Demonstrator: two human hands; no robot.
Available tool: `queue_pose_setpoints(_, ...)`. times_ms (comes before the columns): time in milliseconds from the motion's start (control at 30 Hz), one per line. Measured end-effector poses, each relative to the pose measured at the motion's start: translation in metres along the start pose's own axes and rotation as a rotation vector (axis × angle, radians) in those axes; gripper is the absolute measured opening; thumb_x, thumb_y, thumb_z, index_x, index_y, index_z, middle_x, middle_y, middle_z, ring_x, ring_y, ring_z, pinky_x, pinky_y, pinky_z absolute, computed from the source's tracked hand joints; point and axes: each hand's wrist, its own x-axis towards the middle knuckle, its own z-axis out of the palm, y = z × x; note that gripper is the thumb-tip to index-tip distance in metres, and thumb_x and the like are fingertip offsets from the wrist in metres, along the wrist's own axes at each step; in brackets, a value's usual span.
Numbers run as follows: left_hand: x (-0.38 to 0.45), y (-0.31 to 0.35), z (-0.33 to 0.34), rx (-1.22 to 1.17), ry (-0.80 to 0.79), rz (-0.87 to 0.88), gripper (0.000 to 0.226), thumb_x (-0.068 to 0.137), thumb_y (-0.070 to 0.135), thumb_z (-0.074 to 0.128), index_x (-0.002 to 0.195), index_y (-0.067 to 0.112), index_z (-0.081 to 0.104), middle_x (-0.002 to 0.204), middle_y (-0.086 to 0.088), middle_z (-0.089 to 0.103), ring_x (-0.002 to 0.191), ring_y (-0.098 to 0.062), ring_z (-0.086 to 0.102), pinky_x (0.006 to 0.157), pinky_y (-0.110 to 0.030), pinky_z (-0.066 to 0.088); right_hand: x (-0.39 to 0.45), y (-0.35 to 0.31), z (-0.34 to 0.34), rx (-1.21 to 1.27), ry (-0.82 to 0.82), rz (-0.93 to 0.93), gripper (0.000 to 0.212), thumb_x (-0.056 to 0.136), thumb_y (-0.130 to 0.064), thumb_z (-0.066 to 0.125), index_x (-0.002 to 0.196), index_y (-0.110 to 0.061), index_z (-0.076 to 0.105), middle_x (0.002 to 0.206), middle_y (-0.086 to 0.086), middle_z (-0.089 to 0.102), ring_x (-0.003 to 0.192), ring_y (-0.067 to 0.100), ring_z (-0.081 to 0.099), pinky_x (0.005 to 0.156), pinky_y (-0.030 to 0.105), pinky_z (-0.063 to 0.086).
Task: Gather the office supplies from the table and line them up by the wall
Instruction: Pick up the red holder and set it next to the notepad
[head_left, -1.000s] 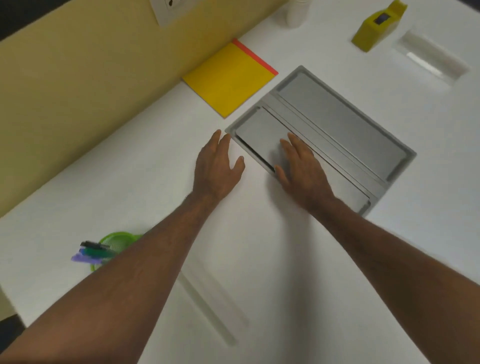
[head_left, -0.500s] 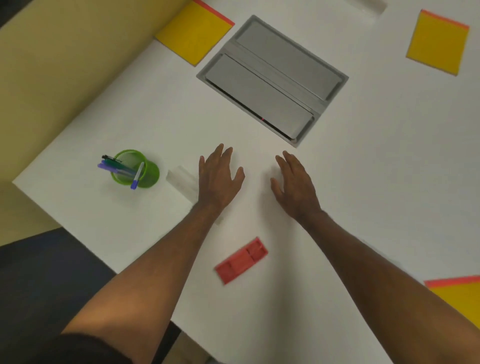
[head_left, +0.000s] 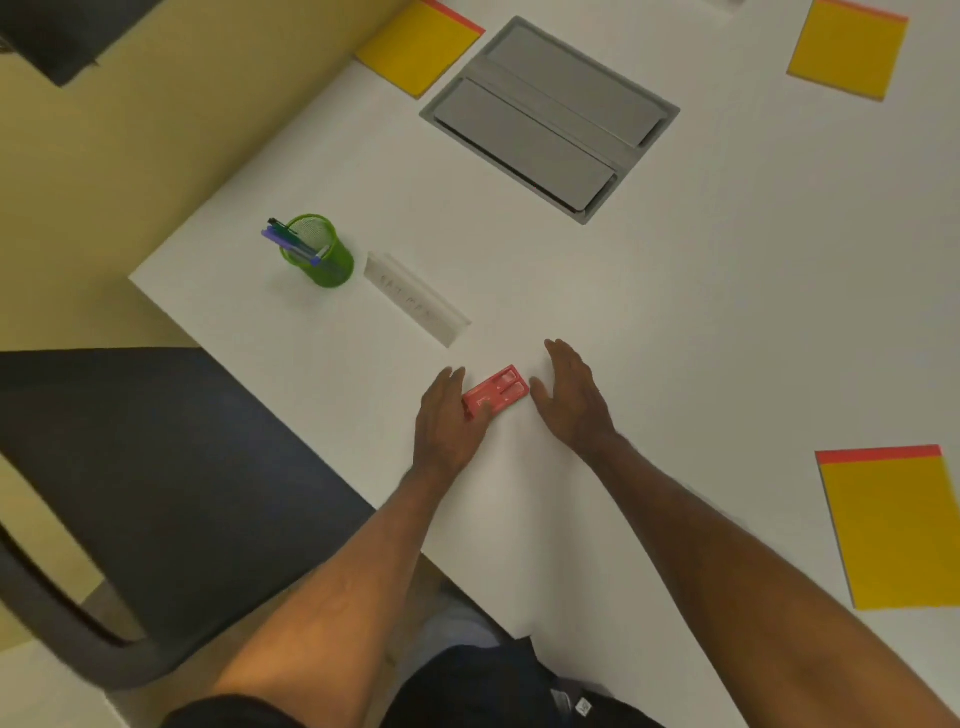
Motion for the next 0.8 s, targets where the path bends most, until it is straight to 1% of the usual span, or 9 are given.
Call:
queue_pose_setpoints(100,-0.019,-0.011,0.009,-0.056,-0.002,-0.022,0.069,0.089,0.037,0.067,0.148,0.013,0.039,0.146,-0.004,0.046,0.135,-0.026,0.041,0.110,-0.041,0.040,-0.010,0.000,0.004,0.047,-0.072,-0.031,0.065,0.101,-0.027,0.057,0.157,-0.008,0.031,0.163,0.009,0.034,0.152,0.023,0.030,0.124,0.037,0.026)
queue_pose_setpoints(233,-0.025,-0.019,0.016,-0.012,-0.018,-0.011,0.071,0.086,0.028,0.072,0.145,0.007,0.040,0.138,-0.009,0.049,0.128,-0.027,0.041,0.108,-0.035,0.033,-0.014,-0.002,0.011,0.038,-0.193,-0.085,0.069,0.097,-0.015,0.062,0.157,-0.006,0.030,0.161,0.012,0.035,0.150,0.025,0.033,0.124,0.037,0.027)
queue_pose_setpoints(367,-0.017,-0.020,0.015,0.052,-0.052,0.027,0.065,0.087,0.020,0.072,0.142,0.004,0.042,0.133,-0.012,0.050,0.122,-0.030,0.042,0.102,-0.034,0.033,-0.007,-0.008,0.019,0.099,-0.221,-0.001,0.070,0.096,-0.013,0.061,0.158,-0.005,0.029,0.161,0.013,0.035,0.150,0.026,0.032,0.124,0.035,0.025)
queue_pose_setpoints(467,-0.007,-0.021,0.014,0.064,-0.077,0.020,0.053,0.089,0.020,0.070,0.136,0.008,0.048,0.128,-0.011,0.052,0.116,-0.028,0.047,0.096,-0.032,0.039,0.004,-0.013,0.027,0.163,-0.186,0.090,0.056,0.098,-0.016,0.060,0.150,-0.005,0.043,0.151,0.015,0.049,0.142,0.029,0.044,0.118,0.032,0.032)
queue_pose_setpoints(533,-0.002,-0.020,0.012,0.056,-0.076,0.022,0.048,0.088,0.018,0.070,0.132,0.011,0.051,0.125,-0.010,0.053,0.112,-0.025,0.048,0.092,-0.030,0.041,0.011,-0.016,0.030,0.184,-0.115,0.128,0.035,0.098,-0.016,0.058,0.132,-0.009,0.060,0.130,0.014,0.063,0.124,0.029,0.056,0.109,0.031,0.041)
queue_pose_setpoints(567,0.002,-0.018,0.010,0.048,-0.074,0.024,0.047,0.087,0.017,0.070,0.130,0.013,0.052,0.124,-0.008,0.054,0.111,-0.024,0.049,0.092,-0.030,0.042,0.015,-0.018,0.031,0.206,-0.074,0.163,0.031,0.097,-0.015,0.057,0.127,-0.011,0.064,0.122,0.013,0.065,0.117,0.028,0.058,0.105,0.031,0.044)
queue_pose_setpoints(633,0.011,-0.011,0.004,0.021,-0.053,0.046,0.046,0.085,0.014,0.070,0.128,0.015,0.053,0.121,-0.006,0.055,0.108,-0.024,0.048,0.090,-0.031,0.044,0.024,-0.024,0.028,0.258,0.004,0.236,0.033,0.097,-0.017,0.056,0.129,-0.014,0.065,0.117,0.010,0.062,0.112,0.025,0.059,0.099,0.028,0.046)
queue_pose_setpoints(733,0.037,0.005,-0.013,0.000,0.008,0.113,0.039,0.084,0.009,0.065,0.122,0.014,0.058,0.115,-0.006,0.056,0.104,-0.027,0.048,0.090,-0.034,0.044,0.048,-0.034,0.017,0.280,0.073,0.270,0.034,0.096,-0.020,0.056,0.129,-0.016,0.065,0.110,0.004,0.055,0.106,0.025,0.060,0.096,0.032,0.050)
queue_pose_setpoints(800,0.063,0.018,-0.028,-0.016,0.048,0.161,0.039,0.083,0.006,0.065,0.121,0.010,0.060,0.112,-0.009,0.058,0.103,-0.028,0.048,0.091,-0.037,0.045,0.072,-0.042,0.008,0.271,0.109,0.268,0.036,0.096,-0.020,0.055,0.130,-0.016,0.065,0.109,0.006,0.055,0.101,0.022,0.060,0.090,0.027,0.048)
